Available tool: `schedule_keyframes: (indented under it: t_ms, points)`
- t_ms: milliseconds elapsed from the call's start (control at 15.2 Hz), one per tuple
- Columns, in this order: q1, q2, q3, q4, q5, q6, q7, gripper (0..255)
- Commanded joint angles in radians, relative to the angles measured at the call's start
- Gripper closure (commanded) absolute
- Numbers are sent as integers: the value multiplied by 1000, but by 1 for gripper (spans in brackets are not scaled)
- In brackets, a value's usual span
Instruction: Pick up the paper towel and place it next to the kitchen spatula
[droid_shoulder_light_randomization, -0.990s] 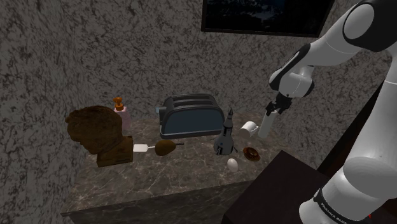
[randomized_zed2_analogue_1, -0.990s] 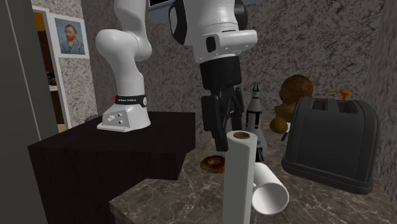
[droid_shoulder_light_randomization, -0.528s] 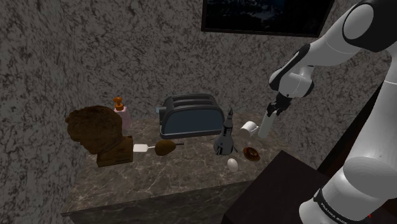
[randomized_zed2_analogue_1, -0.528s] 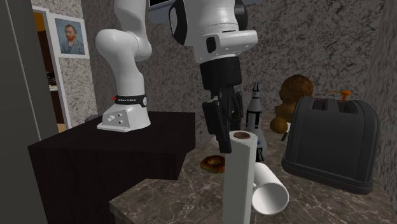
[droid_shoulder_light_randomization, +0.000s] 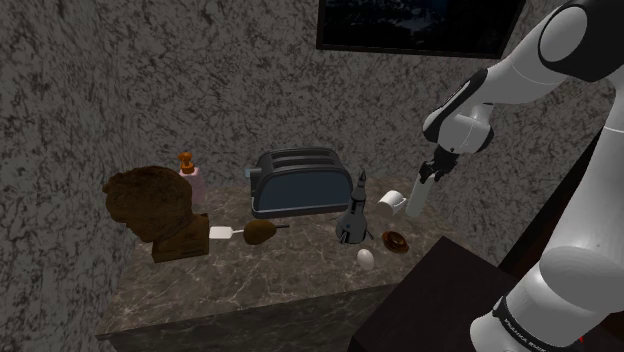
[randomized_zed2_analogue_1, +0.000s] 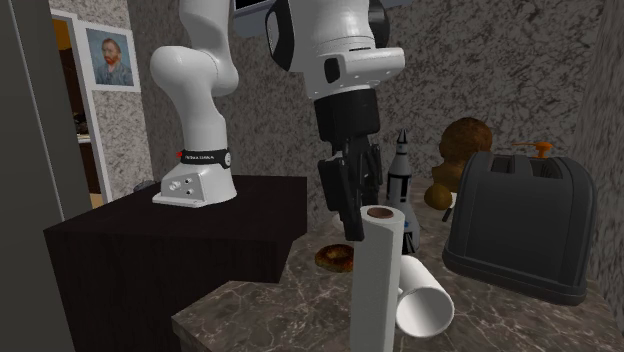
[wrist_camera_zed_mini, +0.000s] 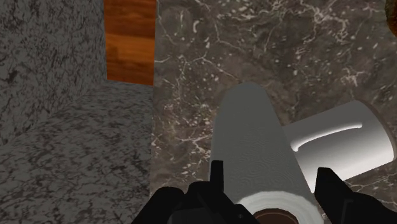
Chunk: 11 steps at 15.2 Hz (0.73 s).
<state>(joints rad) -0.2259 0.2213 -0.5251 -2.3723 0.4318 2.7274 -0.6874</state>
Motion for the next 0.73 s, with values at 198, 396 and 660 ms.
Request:
schedule_keyframes:
  t_ms: [198,396,660]
  points:
    - [27,-53,-38,-2,-80,-40,61,255]
    - [41,-93,-60,0,-139,-72,105,255]
    - [53,-144,-80,8,-212,-118,161,255]
